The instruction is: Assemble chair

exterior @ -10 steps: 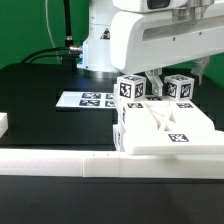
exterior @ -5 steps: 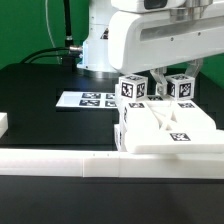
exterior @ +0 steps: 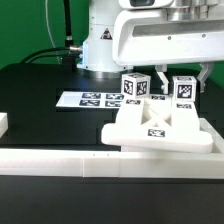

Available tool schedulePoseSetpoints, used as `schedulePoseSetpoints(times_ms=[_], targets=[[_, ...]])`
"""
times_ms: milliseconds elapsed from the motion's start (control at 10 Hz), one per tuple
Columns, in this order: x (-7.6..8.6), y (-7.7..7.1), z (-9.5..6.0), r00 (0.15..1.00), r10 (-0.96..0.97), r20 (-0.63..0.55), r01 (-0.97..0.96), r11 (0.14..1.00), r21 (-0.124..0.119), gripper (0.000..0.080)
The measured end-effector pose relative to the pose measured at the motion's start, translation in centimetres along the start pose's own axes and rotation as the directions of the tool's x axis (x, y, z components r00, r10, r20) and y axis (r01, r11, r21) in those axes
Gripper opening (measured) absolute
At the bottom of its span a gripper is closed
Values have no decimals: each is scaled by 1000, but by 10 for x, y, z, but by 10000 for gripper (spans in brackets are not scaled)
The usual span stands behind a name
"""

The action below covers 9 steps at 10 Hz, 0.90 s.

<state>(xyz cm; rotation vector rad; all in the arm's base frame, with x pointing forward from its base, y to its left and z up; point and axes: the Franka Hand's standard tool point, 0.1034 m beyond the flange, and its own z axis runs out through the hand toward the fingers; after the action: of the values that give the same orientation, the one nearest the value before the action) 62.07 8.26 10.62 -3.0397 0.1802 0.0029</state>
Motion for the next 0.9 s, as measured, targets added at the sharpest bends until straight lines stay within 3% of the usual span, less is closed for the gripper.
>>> schedulePoseSetpoints(times_ms=[500,900], targets=[[1,-4,0,945,328,-2,-328,945,12,284],[1,-16,1,706,708,8,-707,705,44,284]])
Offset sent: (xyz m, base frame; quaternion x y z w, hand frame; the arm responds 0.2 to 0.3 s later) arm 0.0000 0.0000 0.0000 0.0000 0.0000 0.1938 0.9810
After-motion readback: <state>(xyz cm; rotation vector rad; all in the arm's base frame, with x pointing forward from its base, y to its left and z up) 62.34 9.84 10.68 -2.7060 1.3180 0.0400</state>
